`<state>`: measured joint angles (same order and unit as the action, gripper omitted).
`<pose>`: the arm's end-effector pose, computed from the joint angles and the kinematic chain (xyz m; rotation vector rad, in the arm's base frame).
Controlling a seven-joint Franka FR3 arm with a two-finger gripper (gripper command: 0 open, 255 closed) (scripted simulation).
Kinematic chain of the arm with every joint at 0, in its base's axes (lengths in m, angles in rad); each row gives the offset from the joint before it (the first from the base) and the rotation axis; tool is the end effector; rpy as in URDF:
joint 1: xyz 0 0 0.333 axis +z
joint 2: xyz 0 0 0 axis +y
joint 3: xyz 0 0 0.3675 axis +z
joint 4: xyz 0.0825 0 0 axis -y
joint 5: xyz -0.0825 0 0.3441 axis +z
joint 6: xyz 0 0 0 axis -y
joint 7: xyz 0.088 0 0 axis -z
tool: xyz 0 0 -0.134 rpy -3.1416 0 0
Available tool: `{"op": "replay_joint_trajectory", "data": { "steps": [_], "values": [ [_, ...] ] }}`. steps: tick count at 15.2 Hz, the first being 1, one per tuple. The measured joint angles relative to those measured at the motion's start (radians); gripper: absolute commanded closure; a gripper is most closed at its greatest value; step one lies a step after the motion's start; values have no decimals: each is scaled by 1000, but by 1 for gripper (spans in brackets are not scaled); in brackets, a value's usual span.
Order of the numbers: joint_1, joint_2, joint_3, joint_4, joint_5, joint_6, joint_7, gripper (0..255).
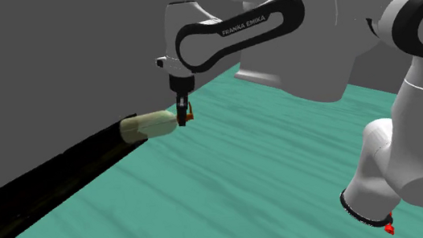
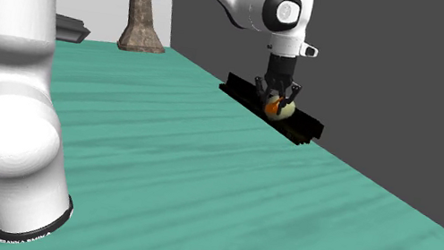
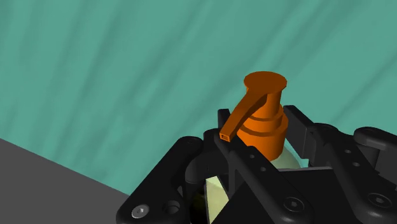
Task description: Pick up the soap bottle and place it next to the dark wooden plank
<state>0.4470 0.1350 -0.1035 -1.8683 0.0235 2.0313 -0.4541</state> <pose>0.5350 0.1962 0.4856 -2.8950 -1.2046 -0.0457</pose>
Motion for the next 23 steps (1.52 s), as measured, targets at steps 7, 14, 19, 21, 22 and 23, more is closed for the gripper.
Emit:
{"op": "replay_joint_trajectory", "data": {
  "steps": [7, 14, 19, 21, 22, 23],
  "values": [
    [-1, 33, 1, -55, 5, 88, -4, 255],
    [-1, 69, 2, -102, 10, 169, -7, 255],
    [-3, 105, 3, -131, 16, 233, -11, 255],
    [-3, 110, 3, -137, 17, 245, -13, 255],
    [-3, 111, 3, -138, 17, 246, -13, 255],
    [-3, 111, 3, -138, 18, 247, -13, 255]
  ]
}}
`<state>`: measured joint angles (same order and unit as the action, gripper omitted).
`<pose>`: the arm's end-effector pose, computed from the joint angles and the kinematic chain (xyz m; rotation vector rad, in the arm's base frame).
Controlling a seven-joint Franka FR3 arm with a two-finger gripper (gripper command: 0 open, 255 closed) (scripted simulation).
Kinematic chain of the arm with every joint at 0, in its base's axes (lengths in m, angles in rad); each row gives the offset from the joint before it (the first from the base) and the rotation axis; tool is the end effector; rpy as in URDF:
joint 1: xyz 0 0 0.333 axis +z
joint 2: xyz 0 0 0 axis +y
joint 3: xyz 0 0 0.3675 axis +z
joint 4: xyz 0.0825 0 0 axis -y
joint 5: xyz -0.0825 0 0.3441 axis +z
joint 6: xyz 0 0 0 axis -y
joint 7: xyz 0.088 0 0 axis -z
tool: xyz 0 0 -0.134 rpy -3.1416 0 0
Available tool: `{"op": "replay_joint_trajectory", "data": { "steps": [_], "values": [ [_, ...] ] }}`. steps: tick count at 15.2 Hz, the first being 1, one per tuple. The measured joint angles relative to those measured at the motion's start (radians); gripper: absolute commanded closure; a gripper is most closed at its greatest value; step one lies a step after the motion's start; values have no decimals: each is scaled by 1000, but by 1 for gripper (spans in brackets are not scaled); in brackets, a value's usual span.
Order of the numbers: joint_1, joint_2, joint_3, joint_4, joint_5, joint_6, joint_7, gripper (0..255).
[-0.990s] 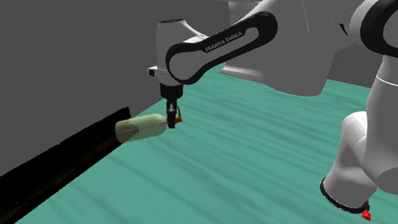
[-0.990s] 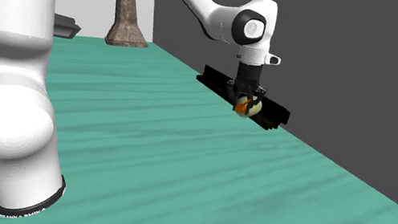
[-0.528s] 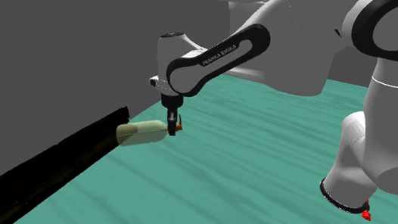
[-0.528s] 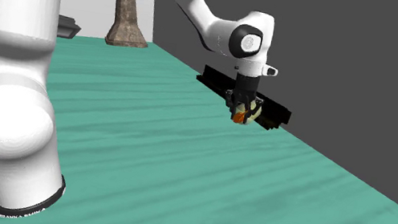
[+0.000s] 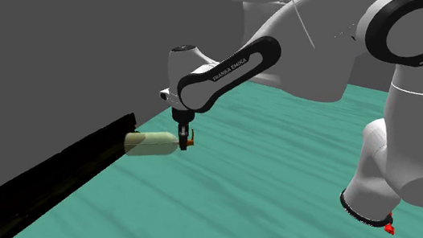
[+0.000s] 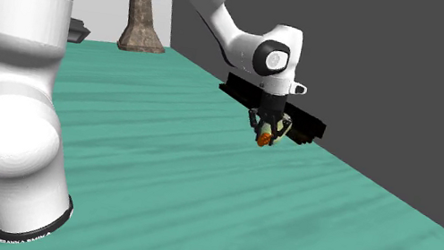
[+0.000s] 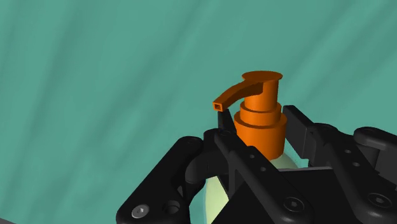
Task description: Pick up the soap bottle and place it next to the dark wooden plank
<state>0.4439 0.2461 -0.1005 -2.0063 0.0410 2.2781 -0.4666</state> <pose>0.5446 0.1999 0.3856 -2.8961 -1.2025 -0.0433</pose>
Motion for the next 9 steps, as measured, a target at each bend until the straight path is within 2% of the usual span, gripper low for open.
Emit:
{"op": "replay_joint_trajectory", "data": {
  "steps": [3, 4, 9],
  "values": [
    [0, 1, 0, 0, 0, 1, 0, 255],
    [0, 0, 0, 0, 0, 1, 0, 0],
    [1, 0, 1, 0, 0, 2, -1, 0]
  ]
}}
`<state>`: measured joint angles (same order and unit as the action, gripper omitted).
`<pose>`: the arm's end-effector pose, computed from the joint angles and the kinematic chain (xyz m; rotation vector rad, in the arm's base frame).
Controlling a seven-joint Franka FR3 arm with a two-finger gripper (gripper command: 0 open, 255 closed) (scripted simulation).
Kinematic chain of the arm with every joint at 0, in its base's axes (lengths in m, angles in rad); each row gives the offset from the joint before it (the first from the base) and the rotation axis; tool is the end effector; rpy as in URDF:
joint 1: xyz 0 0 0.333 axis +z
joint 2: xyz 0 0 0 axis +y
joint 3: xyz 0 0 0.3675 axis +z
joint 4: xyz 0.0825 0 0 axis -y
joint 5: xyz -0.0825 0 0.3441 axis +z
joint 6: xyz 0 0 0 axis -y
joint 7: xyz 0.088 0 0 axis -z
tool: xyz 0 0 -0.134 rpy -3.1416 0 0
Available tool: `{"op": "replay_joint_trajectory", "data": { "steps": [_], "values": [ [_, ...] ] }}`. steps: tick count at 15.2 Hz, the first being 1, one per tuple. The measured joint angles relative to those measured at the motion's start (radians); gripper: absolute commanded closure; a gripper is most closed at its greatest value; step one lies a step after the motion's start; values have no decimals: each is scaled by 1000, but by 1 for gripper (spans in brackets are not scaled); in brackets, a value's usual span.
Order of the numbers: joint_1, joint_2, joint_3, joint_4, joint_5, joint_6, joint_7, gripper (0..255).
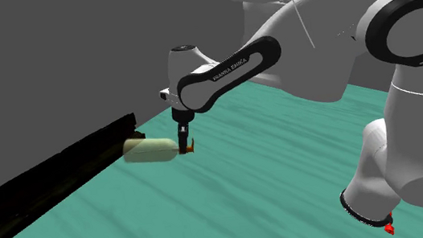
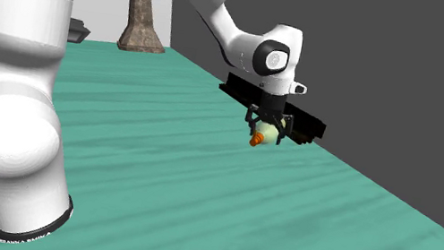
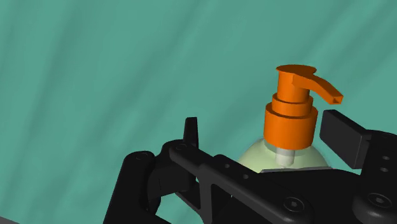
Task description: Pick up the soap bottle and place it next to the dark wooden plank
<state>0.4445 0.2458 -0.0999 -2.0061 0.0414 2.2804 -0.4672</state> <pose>0.5447 0.2007 0.3860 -2.8949 -1.2046 -0.0476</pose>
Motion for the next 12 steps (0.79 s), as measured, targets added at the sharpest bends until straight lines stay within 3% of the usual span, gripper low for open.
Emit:
{"op": "replay_joint_trajectory", "data": {
  "steps": [6, 12],
  "values": [
    [2, -59, -3, 41, -9, -98, 6, 0],
    [2, -65, -3, 47, -10, -112, 7, 0]
  ]
}}
